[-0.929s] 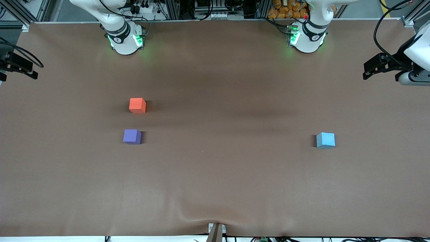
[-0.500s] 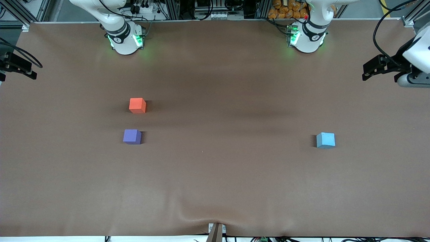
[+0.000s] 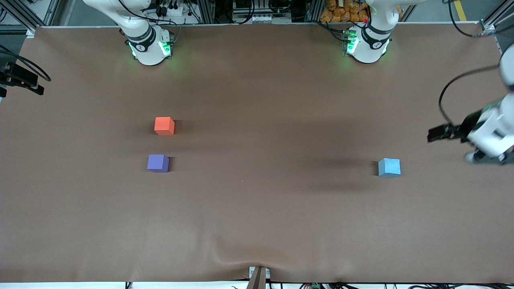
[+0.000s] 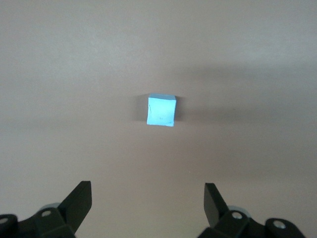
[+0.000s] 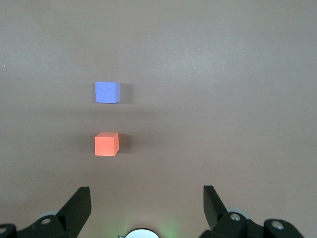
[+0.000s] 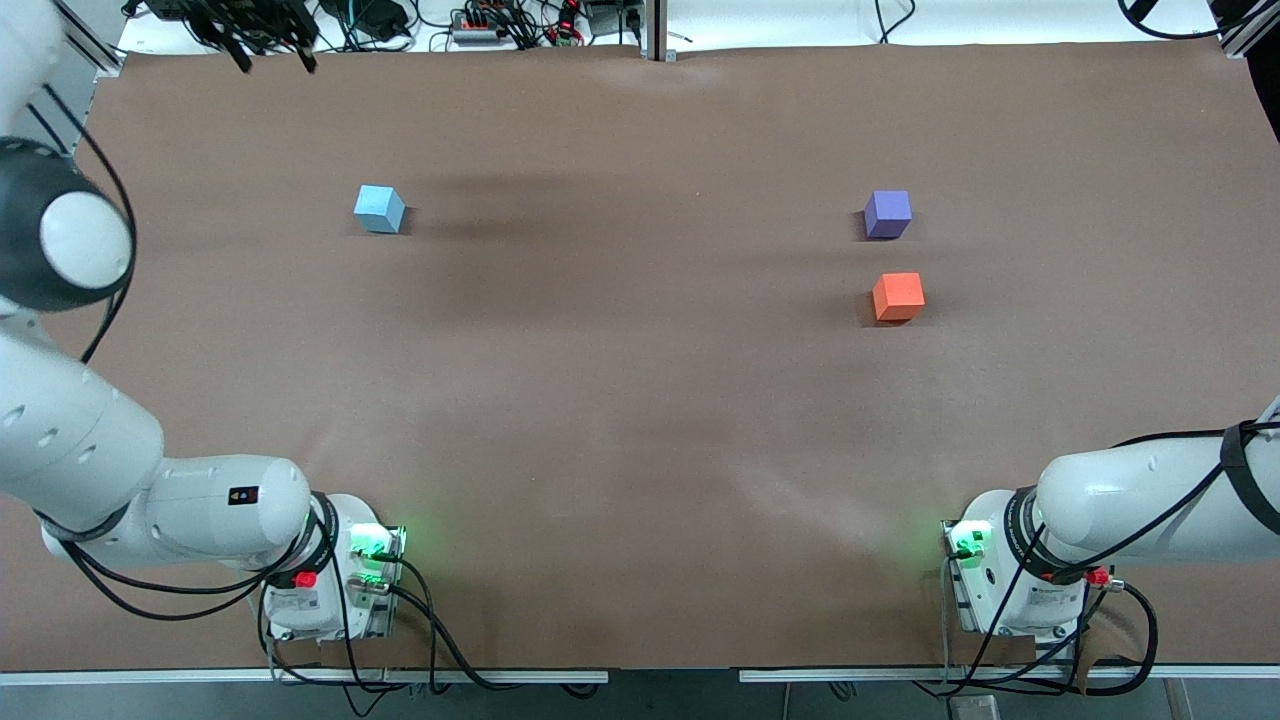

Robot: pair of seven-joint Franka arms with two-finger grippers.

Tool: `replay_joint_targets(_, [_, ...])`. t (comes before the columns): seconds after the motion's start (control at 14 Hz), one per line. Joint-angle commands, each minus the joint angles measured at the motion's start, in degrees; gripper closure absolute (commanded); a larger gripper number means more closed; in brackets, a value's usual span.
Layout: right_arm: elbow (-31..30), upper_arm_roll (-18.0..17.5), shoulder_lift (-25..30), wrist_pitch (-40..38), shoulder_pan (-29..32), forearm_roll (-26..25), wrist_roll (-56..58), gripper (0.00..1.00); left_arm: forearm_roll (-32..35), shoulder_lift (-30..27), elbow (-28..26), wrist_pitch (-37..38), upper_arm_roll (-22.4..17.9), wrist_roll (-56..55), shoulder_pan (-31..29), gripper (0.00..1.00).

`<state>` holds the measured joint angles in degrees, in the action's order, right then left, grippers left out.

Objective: Place blue block between orange and purple blocks
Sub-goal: 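Move the left gripper down toward the light-blue block, then lower the left gripper around the light-blue block and close it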

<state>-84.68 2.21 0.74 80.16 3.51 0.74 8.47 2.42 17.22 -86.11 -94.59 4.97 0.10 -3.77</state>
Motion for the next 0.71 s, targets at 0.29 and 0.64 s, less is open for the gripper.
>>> replay_joint_targets(0.29, [0.2, -0.4, 0.3, 0.2, 0.0, -0.7, -0.7, 0.00, 2.7, 6.3, -12.1, -18.2, 0.4, -0.2, -1.8, 0.00])
replay_joint_targets(0.64, [0.1, -0.4, 0.3, 0.0, -0.2, -0.6, -0.7, 0.00, 2.8, 7.3, -21.4, -31.8, 0.3, -0.1, -1.9, 0.00])
